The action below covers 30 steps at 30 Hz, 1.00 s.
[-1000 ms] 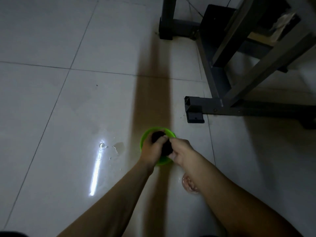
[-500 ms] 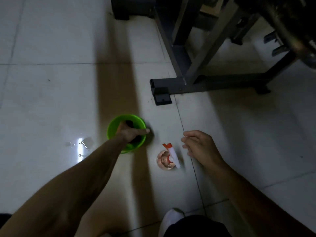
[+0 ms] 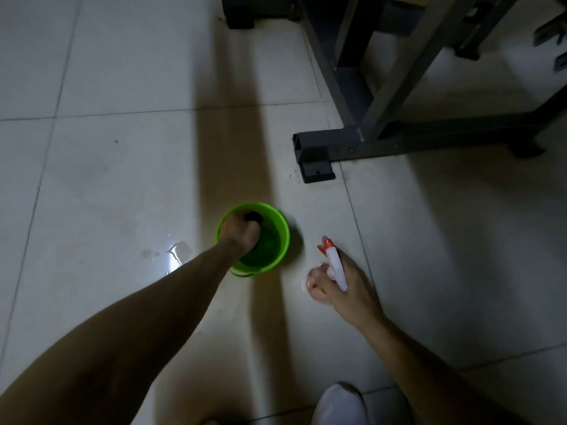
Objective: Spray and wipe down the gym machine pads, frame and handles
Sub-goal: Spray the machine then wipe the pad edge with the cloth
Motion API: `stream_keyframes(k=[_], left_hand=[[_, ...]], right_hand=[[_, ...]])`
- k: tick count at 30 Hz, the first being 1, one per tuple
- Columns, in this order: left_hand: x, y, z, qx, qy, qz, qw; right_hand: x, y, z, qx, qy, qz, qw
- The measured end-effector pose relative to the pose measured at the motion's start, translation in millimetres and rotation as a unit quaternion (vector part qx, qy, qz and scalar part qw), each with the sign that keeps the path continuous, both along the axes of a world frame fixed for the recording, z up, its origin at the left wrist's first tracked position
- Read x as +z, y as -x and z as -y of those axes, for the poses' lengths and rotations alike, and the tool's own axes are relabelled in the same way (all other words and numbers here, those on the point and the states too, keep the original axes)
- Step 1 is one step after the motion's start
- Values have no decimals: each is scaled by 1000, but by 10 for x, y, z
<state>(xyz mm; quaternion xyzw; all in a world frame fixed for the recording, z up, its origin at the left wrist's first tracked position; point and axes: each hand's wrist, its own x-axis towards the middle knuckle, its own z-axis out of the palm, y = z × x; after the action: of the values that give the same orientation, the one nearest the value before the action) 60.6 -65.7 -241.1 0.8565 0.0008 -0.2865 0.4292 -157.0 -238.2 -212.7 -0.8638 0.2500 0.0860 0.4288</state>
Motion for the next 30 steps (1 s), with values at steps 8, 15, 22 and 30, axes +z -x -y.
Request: stream_keyframes(k=[8, 15, 22, 30], left_hand=[[217, 4, 130, -1, -34, 12, 999], [358, 96, 211, 0, -48, 3, 999], [441, 166, 204, -108, -52, 76, 990], [450, 225, 12, -177, -137, 107, 969]], right_hand=[[281, 94, 23, -14, 42, 45, 998], [435, 149, 20, -33, 15, 53, 998], [365, 160, 111, -58, 11, 9, 998], [671, 166, 125, -67, -88, 5, 994]])
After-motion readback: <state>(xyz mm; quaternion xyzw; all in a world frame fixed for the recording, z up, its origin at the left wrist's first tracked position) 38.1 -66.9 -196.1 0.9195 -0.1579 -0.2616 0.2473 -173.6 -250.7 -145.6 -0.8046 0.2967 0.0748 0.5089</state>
